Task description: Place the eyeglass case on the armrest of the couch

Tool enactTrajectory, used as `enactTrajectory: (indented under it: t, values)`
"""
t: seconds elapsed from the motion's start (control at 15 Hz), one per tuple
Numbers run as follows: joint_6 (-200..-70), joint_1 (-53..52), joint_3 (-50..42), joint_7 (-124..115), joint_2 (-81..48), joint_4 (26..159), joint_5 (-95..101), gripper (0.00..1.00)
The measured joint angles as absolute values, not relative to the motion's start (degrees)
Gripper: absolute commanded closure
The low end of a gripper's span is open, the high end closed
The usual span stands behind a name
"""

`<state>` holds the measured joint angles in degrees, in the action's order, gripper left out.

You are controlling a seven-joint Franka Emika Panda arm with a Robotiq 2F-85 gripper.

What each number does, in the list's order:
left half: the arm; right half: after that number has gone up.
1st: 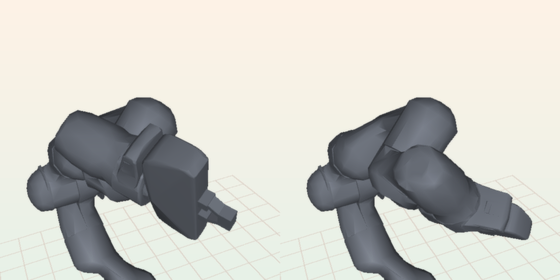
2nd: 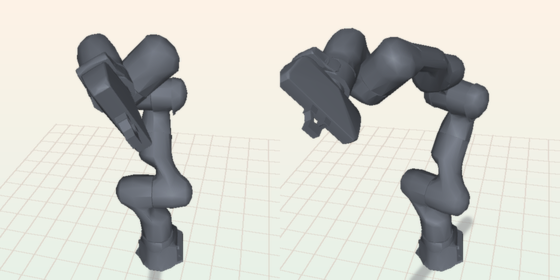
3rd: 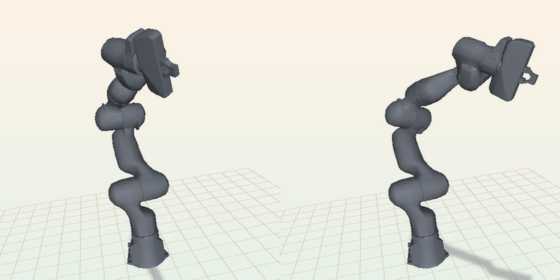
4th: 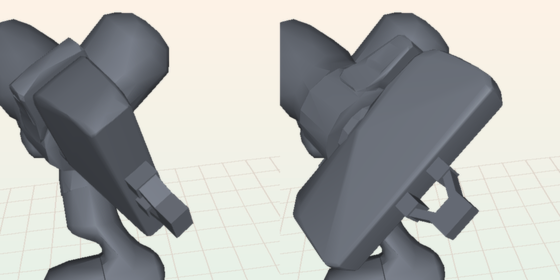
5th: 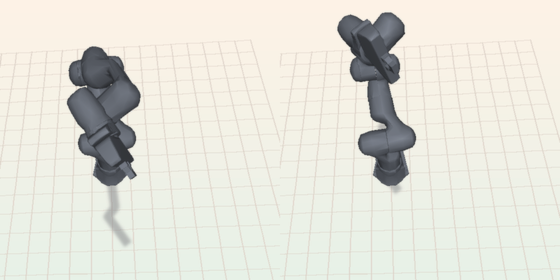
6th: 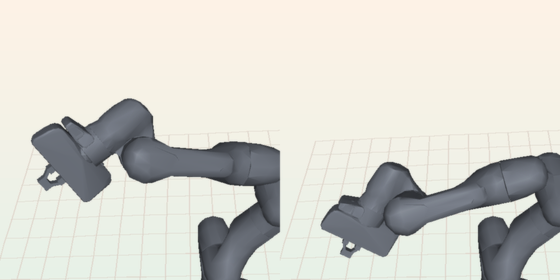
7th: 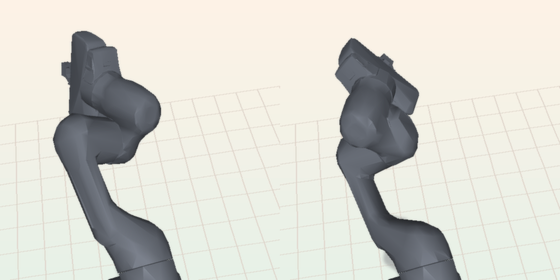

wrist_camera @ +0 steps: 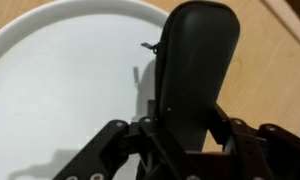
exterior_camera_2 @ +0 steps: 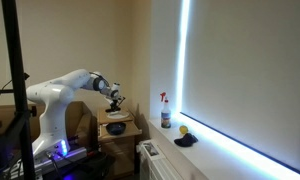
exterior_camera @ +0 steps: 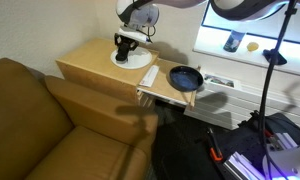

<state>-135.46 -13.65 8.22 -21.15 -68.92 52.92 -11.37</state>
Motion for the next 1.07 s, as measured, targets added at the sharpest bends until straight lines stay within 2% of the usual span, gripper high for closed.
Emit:
enactTrajectory:
  t: [0.33, 0.4, 0.67, 0.73, 1.07]
  values:
    - [-130.1, -13.0, 16.4, -12.5, -67.2, 55.3, -13.2, 0.73]
    - [-129.8, -12.7, 17.5, -11.8, -66.9, 56.0, -13.8, 0.48]
    - [-129.9, -10.2, 19.7, -10.6, -66.1, 57.7, -15.4, 0.48]
    - [-129.9, -9.9, 19.9, -10.4, -66.0, 57.8, -15.4, 0.73]
    - [-125.6, -11.8, 19.3, -9.8, -66.8, 57.4, -14.9, 0.73]
